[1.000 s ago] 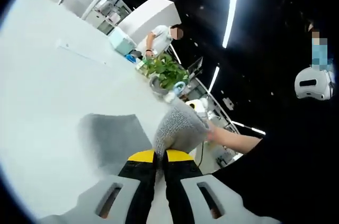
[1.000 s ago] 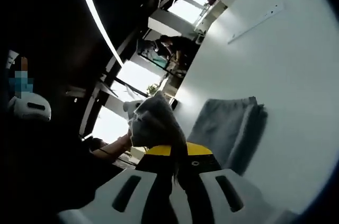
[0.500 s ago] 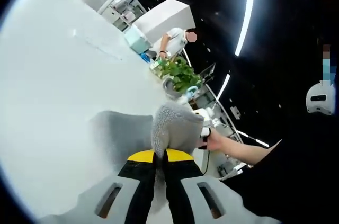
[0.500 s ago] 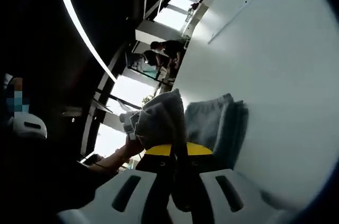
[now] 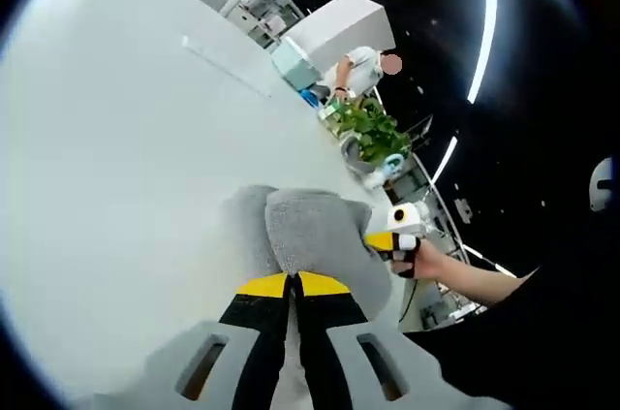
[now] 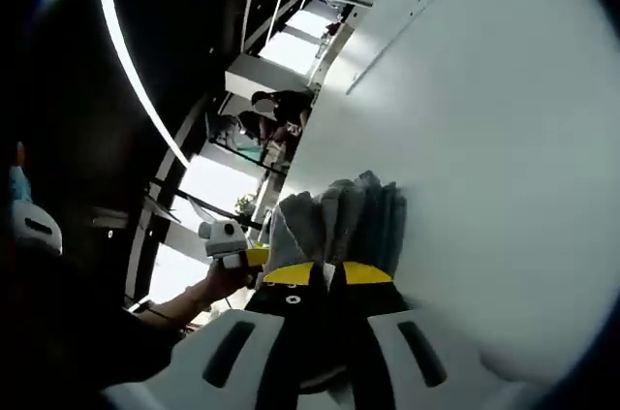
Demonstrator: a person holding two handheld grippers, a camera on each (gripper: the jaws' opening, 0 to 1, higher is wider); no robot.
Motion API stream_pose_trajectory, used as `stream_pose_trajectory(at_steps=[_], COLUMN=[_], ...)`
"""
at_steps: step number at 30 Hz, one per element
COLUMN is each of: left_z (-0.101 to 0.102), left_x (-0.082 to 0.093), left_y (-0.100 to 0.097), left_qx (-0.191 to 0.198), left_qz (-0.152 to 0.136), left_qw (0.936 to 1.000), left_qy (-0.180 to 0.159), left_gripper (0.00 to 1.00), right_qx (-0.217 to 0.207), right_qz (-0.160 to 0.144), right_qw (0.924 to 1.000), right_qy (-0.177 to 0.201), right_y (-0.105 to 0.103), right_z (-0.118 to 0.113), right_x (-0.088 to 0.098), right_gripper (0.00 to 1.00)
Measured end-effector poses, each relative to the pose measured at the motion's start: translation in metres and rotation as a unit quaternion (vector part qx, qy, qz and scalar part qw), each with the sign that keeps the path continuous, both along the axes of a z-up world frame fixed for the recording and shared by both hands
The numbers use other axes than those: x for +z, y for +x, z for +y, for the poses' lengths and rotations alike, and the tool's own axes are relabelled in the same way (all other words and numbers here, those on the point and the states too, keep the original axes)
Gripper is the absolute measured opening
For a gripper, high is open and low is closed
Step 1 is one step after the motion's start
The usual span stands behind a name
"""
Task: Fold the towel on the table until its edges align and the towel forms a compact rectangular stack.
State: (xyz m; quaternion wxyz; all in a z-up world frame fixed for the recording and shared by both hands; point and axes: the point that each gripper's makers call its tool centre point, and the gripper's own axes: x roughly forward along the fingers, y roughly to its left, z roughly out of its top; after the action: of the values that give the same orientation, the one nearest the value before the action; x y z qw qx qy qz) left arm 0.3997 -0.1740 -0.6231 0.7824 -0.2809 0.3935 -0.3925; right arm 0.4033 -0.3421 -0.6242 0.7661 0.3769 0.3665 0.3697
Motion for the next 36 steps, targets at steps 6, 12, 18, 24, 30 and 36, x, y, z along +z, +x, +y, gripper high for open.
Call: stream_pose_trajectory(at_steps=[6, 12, 18, 24, 30, 36], left_z=[0.01, 0.013, -0.027, -0.044, -0.034, -0.034], left_x=[-0.003, 0.035, 0.054, 0.013, -0.002, -0.013], left_y=[0.006, 0.008, -0.027, -0.04, -0.036, -0.033], left_qx=[0.01, 0.012, -0.112, -0.15, -0.175, -0.181], left_qz=[-0.059, -0.16, -0.266, -0.25, -0.289, -0.33], left_qw=[0.9964, 0.9849, 0.9524, 0.9458, 0.9161, 0.8929], left_qy=[0.059, 0.065, 0.099, 0.143, 0.217, 0.247], left_gripper=[0.03, 0.09, 0.22, 0.38, 0.36, 0.36], right_qx=[-0.096, -0.023, 0.096, 0.134, 0.153, 0.165], right_qz=[-0.102, -0.214, -0.281, -0.269, -0.279, -0.306], right_qw=[0.9895, 0.9716, 0.94, 0.9241, 0.9061, 0.8818], right_qy=[-0.034, -0.099, -0.168, -0.236, -0.279, -0.319], right_y=[0.022, 0.002, -0.033, -0.039, -0.042, -0.042], right_z=[-0.035, -0.016, 0.035, 0.046, 0.026, 0.029], right_x=[0.028, 0.055, 0.048, 0.013, -0.003, -0.011], right_gripper=[0.08, 0.2, 0.3, 0.34, 0.37, 0.38])
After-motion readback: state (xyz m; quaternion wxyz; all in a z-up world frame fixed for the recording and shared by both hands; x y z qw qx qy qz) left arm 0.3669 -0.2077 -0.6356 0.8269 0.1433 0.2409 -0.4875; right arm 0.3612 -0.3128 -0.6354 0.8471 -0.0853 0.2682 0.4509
